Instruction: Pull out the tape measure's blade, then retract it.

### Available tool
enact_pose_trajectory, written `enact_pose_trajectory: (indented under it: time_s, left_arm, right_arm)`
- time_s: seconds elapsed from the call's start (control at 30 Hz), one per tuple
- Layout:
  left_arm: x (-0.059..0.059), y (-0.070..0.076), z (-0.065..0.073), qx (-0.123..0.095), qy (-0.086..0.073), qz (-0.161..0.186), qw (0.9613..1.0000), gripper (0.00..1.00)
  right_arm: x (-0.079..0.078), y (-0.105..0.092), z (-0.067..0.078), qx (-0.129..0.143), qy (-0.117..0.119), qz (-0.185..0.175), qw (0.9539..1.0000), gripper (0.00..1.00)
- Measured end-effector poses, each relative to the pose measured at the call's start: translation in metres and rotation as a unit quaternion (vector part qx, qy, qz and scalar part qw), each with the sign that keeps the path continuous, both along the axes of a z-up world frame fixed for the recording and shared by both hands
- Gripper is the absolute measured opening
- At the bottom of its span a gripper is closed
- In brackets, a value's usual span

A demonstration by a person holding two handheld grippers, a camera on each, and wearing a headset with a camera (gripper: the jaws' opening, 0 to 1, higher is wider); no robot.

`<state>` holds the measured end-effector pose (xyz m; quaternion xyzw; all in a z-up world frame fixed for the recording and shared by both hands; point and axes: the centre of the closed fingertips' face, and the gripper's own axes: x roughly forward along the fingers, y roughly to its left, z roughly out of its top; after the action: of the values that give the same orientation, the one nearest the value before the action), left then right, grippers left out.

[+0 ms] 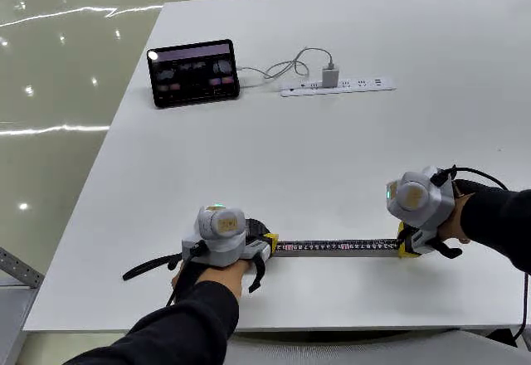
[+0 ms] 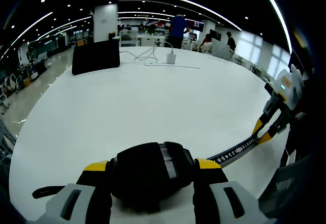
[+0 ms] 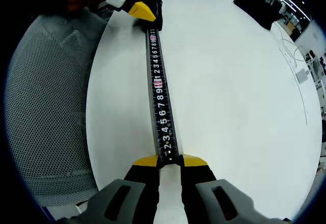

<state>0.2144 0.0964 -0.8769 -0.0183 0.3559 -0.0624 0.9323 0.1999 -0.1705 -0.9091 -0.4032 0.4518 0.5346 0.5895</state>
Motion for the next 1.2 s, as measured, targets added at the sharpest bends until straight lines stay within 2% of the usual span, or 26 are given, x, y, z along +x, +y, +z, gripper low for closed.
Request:
enact_pose_trajectory:
  time_s: [1.2]
  left_arm:
    - [0.0,0.0,-0.001,0.002,0.003,-0.001,1.0,0.61]
  right_arm:
    - [0.0,0.014,0.0,0.015,-0.006,-0.006,0.9999,0.11]
